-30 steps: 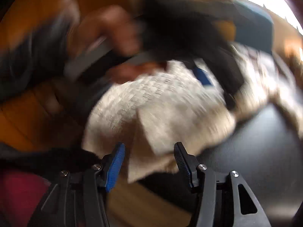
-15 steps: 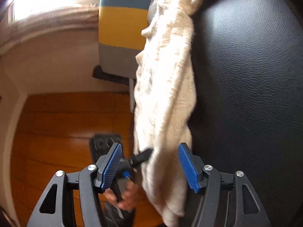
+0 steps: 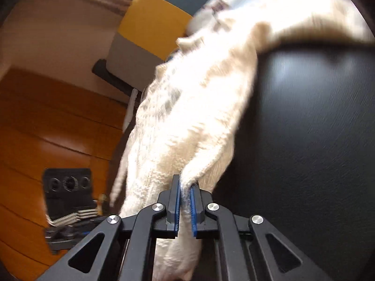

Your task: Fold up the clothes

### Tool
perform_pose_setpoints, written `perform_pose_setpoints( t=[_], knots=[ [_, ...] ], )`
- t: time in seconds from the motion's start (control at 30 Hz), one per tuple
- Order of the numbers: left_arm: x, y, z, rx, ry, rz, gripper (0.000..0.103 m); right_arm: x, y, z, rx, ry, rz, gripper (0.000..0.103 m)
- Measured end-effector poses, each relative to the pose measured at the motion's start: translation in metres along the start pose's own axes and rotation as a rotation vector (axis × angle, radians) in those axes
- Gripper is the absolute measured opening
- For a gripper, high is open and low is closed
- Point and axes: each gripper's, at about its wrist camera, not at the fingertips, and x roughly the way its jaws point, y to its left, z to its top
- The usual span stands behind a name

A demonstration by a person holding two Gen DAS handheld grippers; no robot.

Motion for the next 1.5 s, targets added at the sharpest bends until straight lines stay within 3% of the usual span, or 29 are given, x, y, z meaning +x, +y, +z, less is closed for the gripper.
perform_pose_setpoints(
  t=[0.07, 0.13, 0.17, 0.3, 0.33, 0.43, 0.57, 0.77, 0.93, 1.0, 1.03, 1.1, 1.2, 1.3, 1.37, 1.43, 1.5],
  knots=[
    [-0.008, -0.011, -0.001, 0.015, -0.024, -0.035, 0.075, -0.026, 0.007, 0.008, -0.07, -0.03, -0.076, 0.006],
    [-0.015, -0.013, 0.0, 0.018, -0.055, -0.021, 0.076, -0.055, -0.002, 0.013, -0.115, -0.053, -0.212, 0.006],
    [-0.017, -0.009, -0.001, 0.012, -0.064, 0.008, 0.076, -0.062, -0.013, 0.015, -0.12, -0.046, -0.297, 0.006],
    [-0.01, 0.029, 0.0, -0.105, -0.08, 0.123, 0.077, -0.079, -0.075, -0.001, -0.002, -0.011, -0.38, 0.009],
    [-0.016, 0.035, -0.006, -0.126, -0.097, 0.136, 0.077, -0.081, -0.08, -0.006, 0.025, -0.027, -0.349, 0.009],
    [-0.034, 0.053, -0.022, -0.187, -0.145, 0.175, 0.077, -0.09, -0.086, -0.021, 0.106, -0.036, -0.174, 0.029],
    [-0.066, 0.07, -0.037, -0.234, -0.236, 0.232, 0.077, -0.071, -0.093, -0.008, 0.117, -0.01, -0.193, 0.032],
    [-0.083, 0.095, -0.052, -0.297, -0.282, 0.318, 0.077, -0.028, -0.127, 0.025, 0.211, 0.114, -0.033, 0.04],
    [-0.078, 0.094, -0.051, -0.282, -0.267, 0.345, 0.077, 0.024, -0.115, 0.048, 0.219, 0.183, 0.116, 0.04],
    [-0.076, 0.092, -0.05, -0.26, -0.249, 0.363, 0.077, 0.033, -0.104, 0.054, 0.206, 0.133, 0.139, 0.033],
    [-0.076, 0.092, -0.05, -0.252, -0.243, 0.368, 0.077, 0.03, -0.099, 0.056, 0.227, 0.089, 0.193, 0.027],
    [-0.079, 0.094, -0.052, -0.262, -0.247, 0.358, 0.077, 0.013, -0.087, 0.058, 0.234, -0.01, 0.327, 0.024],
    [-0.09, 0.095, -0.057, -0.285, -0.264, 0.326, 0.077, -0.004, -0.081, 0.051, 0.149, -0.006, 0.028, 0.023],
    [-0.112, 0.09, -0.063, -0.273, -0.317, 0.344, 0.077, -0.021, -0.075, 0.045, 0.062, -0.004, -0.261, 0.026],
    [-0.133, 0.092, -0.072, -0.292, -0.37, 0.374, 0.077, -0.03, -0.061, 0.039, -0.01, -0.021, -0.284, 0.026],
    [-0.154, 0.097, -0.081, -0.319, -0.419, 0.412, 0.077, -0.033, -0.038, 0.034, -0.085, -0.019, -0.222, 0.031],
    [-0.165, 0.103, -0.091, -0.347, -0.445, 0.439, 0.077, -0.015, -0.009, 0.027, -0.161, 0.055, -0.17, 0.032]
  ],
)
